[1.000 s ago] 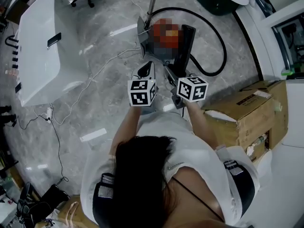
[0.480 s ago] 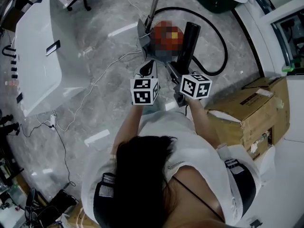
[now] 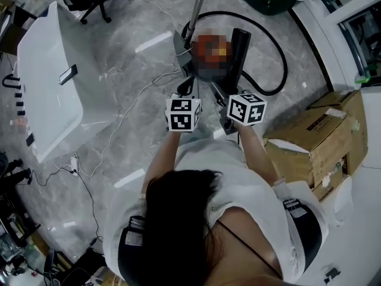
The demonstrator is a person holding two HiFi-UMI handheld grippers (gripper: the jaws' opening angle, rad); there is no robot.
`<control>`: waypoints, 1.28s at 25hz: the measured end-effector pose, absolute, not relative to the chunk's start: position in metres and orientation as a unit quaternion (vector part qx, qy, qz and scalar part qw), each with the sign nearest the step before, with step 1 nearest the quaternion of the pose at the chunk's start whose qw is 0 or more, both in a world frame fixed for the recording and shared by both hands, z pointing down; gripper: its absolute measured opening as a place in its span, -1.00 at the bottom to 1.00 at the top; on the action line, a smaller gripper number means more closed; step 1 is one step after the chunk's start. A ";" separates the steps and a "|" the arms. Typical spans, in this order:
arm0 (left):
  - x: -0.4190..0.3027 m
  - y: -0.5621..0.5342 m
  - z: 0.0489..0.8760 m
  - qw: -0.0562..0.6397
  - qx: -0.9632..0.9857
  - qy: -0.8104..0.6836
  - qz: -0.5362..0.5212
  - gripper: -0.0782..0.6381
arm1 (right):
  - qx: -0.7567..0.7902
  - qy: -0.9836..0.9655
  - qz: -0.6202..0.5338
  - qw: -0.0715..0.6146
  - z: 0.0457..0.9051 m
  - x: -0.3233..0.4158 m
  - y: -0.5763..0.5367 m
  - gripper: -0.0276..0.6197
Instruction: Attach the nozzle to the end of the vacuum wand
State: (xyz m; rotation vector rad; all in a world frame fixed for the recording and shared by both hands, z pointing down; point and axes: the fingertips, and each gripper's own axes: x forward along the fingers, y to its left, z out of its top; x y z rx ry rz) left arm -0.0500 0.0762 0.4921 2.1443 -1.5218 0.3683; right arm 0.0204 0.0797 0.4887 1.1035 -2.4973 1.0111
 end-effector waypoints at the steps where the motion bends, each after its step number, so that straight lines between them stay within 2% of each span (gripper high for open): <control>1: -0.051 0.073 0.492 0.241 0.786 -0.554 0.135 -0.77 | 0.379 -0.851 0.345 0.113 0.488 0.019 0.077 -0.68; 12: -0.063 0.054 0.494 0.247 0.798 -0.533 0.137 -0.77 | 0.400 -0.843 0.343 0.110 0.487 0.009 0.063 -0.68; 16: -0.063 0.049 0.495 0.245 0.800 -0.530 0.138 -0.77 | 0.401 -0.841 0.351 0.089 0.483 0.011 0.059 -0.68; 20: -0.066 0.050 0.496 0.250 0.805 -0.518 0.145 -0.77 | 0.407 -0.844 0.335 0.101 0.482 0.011 0.057 -0.68; 24: -0.070 0.044 0.490 0.241 0.805 -0.525 0.136 -0.77 | 0.397 -0.849 0.339 0.080 0.475 0.006 0.050 -0.68; 32: -0.067 0.030 0.485 0.232 0.807 -0.526 0.137 -0.77 | 0.395 -0.855 0.327 0.081 0.470 0.007 0.036 -0.68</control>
